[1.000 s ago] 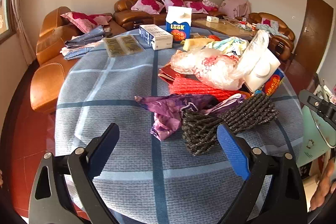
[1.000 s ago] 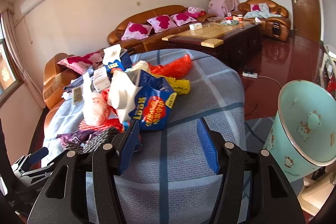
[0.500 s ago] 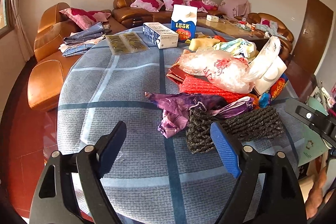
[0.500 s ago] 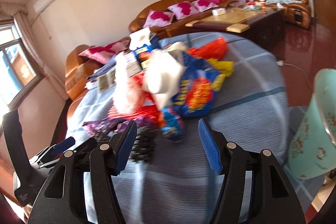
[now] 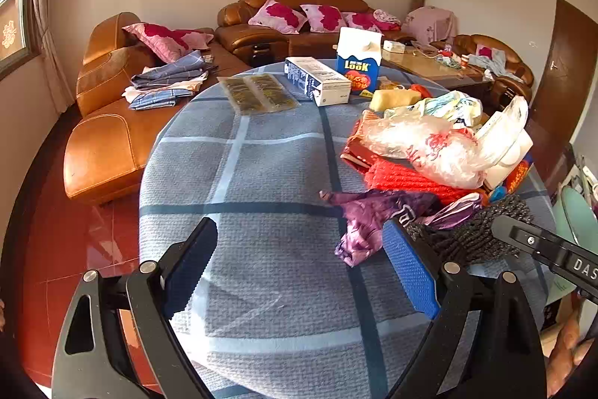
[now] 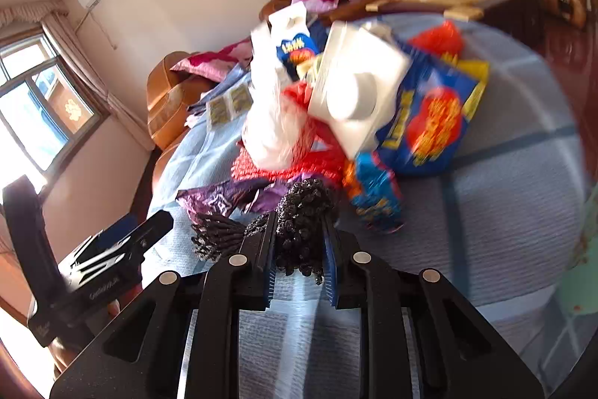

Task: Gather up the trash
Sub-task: 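Grasp the black mesh scrunchie with the right gripper while the left gripper grasps the purple wrapper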

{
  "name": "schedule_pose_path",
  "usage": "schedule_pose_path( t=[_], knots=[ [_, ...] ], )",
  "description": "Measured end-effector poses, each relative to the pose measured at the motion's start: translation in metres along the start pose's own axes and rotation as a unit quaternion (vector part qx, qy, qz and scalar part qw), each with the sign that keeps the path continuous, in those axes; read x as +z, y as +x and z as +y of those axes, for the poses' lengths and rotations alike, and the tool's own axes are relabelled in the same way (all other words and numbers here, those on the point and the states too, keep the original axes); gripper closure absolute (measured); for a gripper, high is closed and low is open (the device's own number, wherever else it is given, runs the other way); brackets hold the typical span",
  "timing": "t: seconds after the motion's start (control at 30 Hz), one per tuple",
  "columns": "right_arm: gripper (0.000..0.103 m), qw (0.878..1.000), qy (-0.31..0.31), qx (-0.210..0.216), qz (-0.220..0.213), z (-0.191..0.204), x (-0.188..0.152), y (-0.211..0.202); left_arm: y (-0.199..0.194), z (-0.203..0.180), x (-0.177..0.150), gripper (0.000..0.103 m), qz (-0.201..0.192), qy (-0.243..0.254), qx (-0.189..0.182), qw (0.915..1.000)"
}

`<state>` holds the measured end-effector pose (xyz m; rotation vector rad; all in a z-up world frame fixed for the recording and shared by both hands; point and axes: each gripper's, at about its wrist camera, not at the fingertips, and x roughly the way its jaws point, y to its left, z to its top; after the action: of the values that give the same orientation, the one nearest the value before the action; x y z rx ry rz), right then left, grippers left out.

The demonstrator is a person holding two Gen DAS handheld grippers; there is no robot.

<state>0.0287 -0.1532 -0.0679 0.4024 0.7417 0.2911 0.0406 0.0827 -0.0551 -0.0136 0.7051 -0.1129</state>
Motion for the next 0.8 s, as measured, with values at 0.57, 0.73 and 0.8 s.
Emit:
schedule_pose_path(
  t=[0.57, 0.73, 0.8],
  knots=[
    [0.081, 0.989, 0.027, -0.110, -0.095, -0.048, -0.005, -0.068, 0.044, -0.041, -0.003, 0.077, 0.055, -0.015, -0.063, 0.9964],
    [0.081, 0.987, 0.017, -0.108, -0.119, -0.038, -0.005, -0.083, 0.015, -0.035, -0.005, 0.078, 0.035, -0.020, -0.073, 0.9965],
    [0.081, 0.986, 0.016, -0.109, -0.128, -0.036, -0.003, -0.089, 0.002, -0.035, -0.005, 0.078, 0.022, -0.013, -0.071, 0.9972]
  ],
)
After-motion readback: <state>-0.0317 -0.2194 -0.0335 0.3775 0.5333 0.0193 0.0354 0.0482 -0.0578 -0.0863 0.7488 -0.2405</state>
